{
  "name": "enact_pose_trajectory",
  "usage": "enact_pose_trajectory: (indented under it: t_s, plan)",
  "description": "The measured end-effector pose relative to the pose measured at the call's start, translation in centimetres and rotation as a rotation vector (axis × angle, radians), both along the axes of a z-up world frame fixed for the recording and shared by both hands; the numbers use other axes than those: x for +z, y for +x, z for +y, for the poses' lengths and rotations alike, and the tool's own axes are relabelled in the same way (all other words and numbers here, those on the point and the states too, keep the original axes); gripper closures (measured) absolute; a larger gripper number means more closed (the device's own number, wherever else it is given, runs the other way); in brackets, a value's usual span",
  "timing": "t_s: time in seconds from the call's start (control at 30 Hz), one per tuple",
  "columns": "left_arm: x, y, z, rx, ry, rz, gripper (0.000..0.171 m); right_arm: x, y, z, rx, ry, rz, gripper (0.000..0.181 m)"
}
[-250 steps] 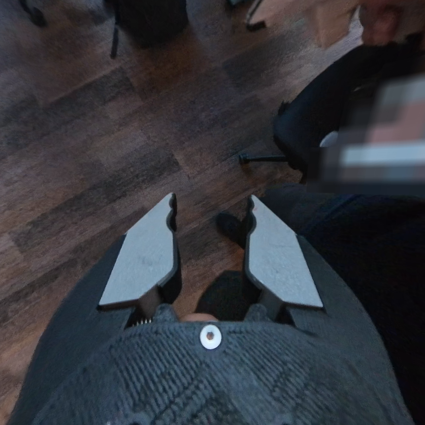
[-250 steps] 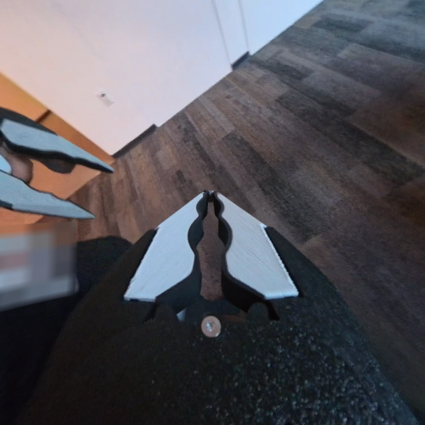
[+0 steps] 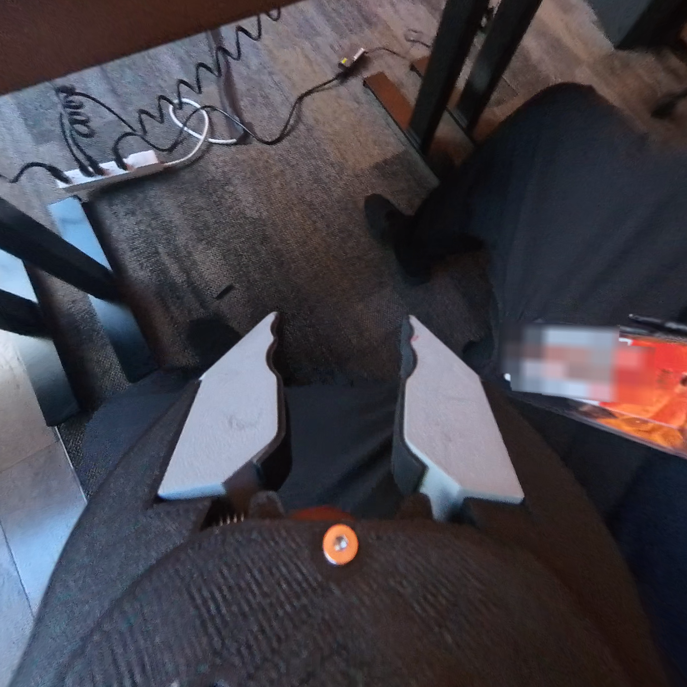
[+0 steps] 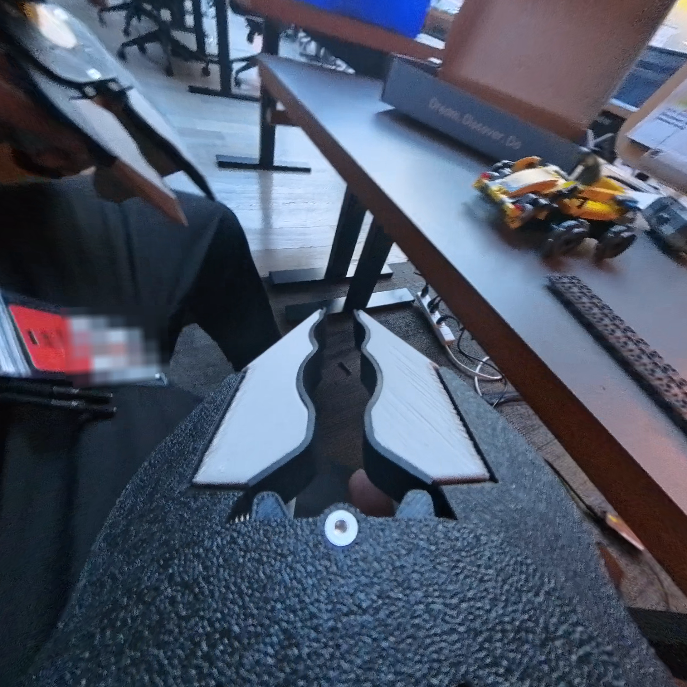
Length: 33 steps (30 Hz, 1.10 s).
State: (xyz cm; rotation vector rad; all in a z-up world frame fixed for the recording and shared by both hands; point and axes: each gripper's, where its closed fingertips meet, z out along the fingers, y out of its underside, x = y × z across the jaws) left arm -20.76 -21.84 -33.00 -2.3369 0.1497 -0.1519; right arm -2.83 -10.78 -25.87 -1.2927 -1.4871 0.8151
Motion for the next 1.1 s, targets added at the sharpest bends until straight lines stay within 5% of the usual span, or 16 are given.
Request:
enact_pose_trajectory:
  t_s: [0.17, 0.37, 0.5, 0.6, 0.67, 0.83, 0.97, 1.1]
  plan:
    - [-0.6, -1.8, 2.5, -0.164, 0.057, 0.165, 0.110, -2.3, -2.4, -3.8, 0.143, 0.008, -0.089, 0.160]
    - [-3.3, -7.8, 1.9, -0.093, -0.003, 0.240, 0.110, -9.6, -10.1, -5.9, 0.414, 0.101, -0.345, 0.153]
    - [-4.0, -13.0, 2.2, -0.125, 0.044, 0.390, 0.100, -20.3, -20.0, -4.5, 0.550, 0.117, -0.606, 0.147]
    - [-5.3, -18.8, 2.6, 0.051, 0.162, 0.400, 0.114, -31.5, -26.7, -1.1, 0.551, 0.135, -0.805, 0.142]
    - [-8.6, -21.2, 1.7, 0.141, 0.081, 0.256, 0.111, -38.7, -30.6, 1.6, 0.496, 0.093, -0.882, 0.143]
    - [-14.1, -28.6, -4.6, 0.382, -0.205, 0.305, 0.112, -53.2, -38.5, 9.7, 0.332, 0.100, -0.975, 0.155]
    - [-15.6, -30.2, -7.8, 0.469, -0.237, 0.181, 0.116, -60.1, -41.3, 14.8, 0.261, 0.158, -1.089, 0.158]
    - [-18.1, -31.8, -11.8, 0.496, -0.318, 0.169, 0.121, -63.8, -42.3, 17.8, 0.184, 0.217, -1.164, 0.164]
